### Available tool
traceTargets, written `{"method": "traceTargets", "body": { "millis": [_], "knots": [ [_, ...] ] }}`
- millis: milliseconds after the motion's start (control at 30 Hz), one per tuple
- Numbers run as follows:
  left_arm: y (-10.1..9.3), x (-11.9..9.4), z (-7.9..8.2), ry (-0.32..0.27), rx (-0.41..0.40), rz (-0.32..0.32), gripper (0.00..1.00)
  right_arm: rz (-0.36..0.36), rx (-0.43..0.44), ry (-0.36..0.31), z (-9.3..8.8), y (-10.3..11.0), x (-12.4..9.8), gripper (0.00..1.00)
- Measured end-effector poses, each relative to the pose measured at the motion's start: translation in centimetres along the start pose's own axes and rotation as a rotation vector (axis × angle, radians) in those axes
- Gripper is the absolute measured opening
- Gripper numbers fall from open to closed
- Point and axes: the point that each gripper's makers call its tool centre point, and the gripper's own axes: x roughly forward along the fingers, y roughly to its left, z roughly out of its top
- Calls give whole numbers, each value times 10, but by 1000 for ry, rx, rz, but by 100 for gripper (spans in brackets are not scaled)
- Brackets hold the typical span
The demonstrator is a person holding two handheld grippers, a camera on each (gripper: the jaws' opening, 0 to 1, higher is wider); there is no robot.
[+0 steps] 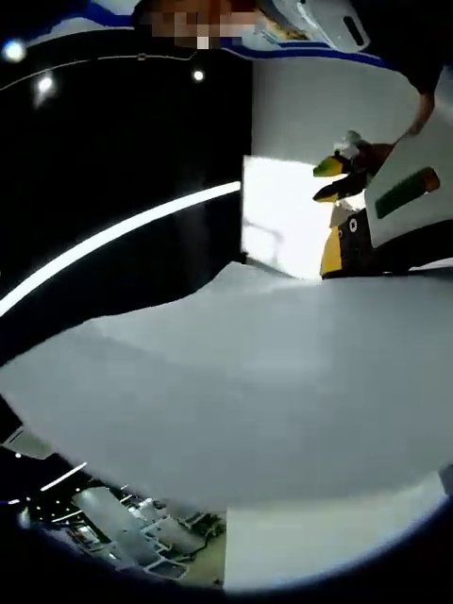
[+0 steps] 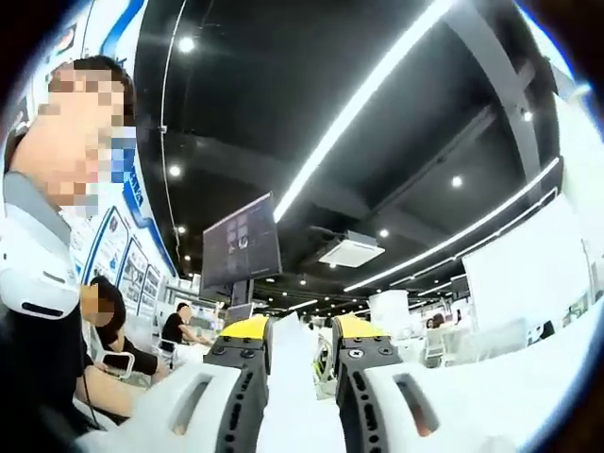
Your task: Organize the stack of printing papers by aligning and flattening the scattered papers on the table
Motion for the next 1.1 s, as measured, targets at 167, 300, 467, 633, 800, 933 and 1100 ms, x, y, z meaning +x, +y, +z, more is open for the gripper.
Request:
{"method": "traceTargets", "body": {
  "millis": [167, 300, 467, 633, 800, 933, 1100],
  "knots": [
    [21, -7, -10, 12, -9, 45, 6, -39, -51, 56, -14, -12, -7, 21],
    [37, -15, -13, -1, -34, 74, 6, -71, -69, 103, -31, -21, -18, 21],
    [55, -23, -18, -11, -85, 124, 6, -115, -45, 133, -46, -34, -36, 21],
    [60, -26, -20, -9, -104, 149, 6, -167, -25, 153, -50, -47, -49, 22],
    [69, -30, -24, -31, -175, 189, 6, -221, -7, 150, -47, -61, -59, 22],
    [78, -33, -27, -29, -205, 223, 6, -249, 50, 127, -46, -68, -62, 24],
    [81, -34, -28, -25, -203, 238, 6, -283, 60, 153, -56, -72, -62, 26]
  ]
}}
